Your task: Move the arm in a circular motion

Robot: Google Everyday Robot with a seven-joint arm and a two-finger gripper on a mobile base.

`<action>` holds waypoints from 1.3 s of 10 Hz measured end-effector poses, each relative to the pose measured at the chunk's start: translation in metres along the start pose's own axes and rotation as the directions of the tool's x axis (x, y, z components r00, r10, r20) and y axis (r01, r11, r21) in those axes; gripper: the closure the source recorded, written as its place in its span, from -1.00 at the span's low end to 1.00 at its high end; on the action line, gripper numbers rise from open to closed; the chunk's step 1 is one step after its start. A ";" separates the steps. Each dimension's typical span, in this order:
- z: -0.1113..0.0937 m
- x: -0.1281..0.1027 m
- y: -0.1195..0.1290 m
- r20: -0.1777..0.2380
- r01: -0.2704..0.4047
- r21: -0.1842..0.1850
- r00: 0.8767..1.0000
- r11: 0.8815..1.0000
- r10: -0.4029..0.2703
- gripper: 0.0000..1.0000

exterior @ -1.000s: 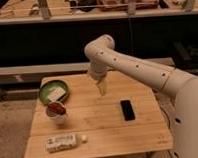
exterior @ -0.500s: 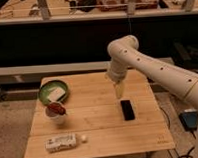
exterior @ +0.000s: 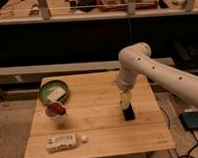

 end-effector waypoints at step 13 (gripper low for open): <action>0.020 -0.101 -0.050 -0.070 0.295 0.050 0.954 0.954 -0.291 -0.60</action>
